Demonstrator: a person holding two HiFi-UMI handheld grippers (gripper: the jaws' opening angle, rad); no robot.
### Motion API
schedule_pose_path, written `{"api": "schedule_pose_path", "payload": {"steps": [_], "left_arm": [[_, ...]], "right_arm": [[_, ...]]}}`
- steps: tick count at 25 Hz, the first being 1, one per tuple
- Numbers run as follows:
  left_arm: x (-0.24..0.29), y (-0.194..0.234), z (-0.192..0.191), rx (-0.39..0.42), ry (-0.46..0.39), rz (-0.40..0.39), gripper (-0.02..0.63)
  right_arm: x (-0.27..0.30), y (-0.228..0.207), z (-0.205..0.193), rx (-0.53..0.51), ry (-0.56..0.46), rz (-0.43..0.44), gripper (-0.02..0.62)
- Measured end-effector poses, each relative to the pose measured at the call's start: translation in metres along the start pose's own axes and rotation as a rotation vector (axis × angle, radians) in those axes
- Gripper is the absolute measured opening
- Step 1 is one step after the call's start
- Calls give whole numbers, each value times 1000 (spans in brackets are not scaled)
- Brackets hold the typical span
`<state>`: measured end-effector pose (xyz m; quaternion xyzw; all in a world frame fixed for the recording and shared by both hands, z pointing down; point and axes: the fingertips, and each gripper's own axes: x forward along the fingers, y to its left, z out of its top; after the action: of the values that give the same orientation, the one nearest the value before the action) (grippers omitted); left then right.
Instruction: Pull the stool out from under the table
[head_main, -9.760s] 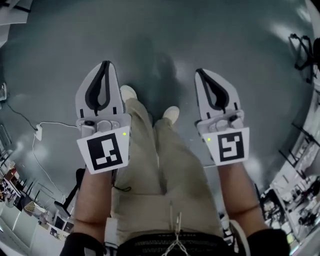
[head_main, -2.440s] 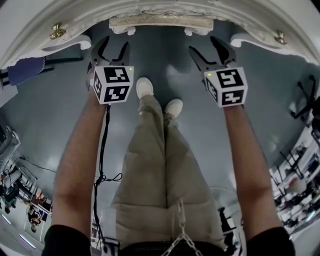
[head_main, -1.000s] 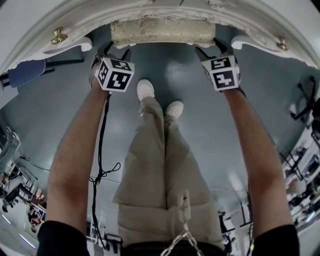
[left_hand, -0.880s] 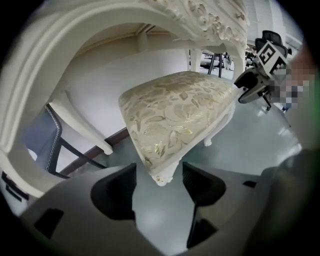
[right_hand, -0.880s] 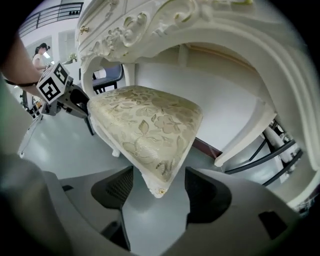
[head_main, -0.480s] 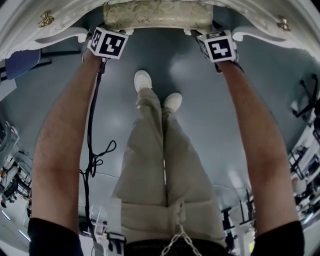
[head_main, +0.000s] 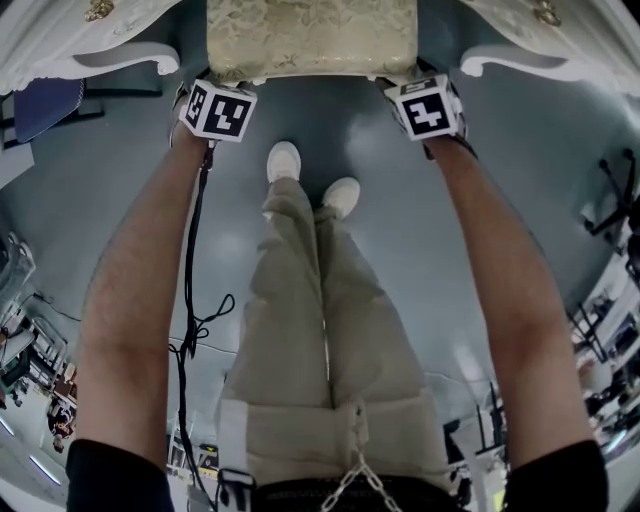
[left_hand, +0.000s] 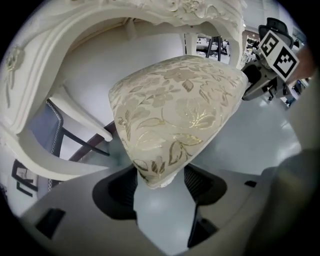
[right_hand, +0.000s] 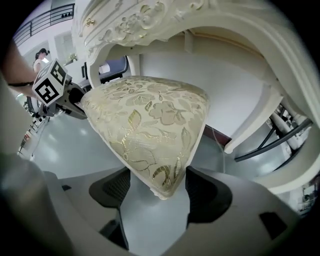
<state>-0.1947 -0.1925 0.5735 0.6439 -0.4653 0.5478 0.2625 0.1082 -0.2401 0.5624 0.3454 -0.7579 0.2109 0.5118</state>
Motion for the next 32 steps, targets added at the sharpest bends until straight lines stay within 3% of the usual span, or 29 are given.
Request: {"api": "schedule_pose_path", "payload": {"steps": [6, 16, 26, 32], "left_arm": [[-2, -19, -45, -7, 39, -28, 291], [-15, -40, -82, -10, 15, -17, 290], [-41, -101, -112, 45, 42, -58, 290], [-44, -106, -136, 72, 42, -63, 290]], "right_arm": [[6, 23, -27, -33, 38, -3, 334], [-8, 55, -64, -13, 51, 11, 334], [-43, 73, -143, 51, 100, -7, 334], [-45, 98, -163, 73, 106, -21, 334]]}}
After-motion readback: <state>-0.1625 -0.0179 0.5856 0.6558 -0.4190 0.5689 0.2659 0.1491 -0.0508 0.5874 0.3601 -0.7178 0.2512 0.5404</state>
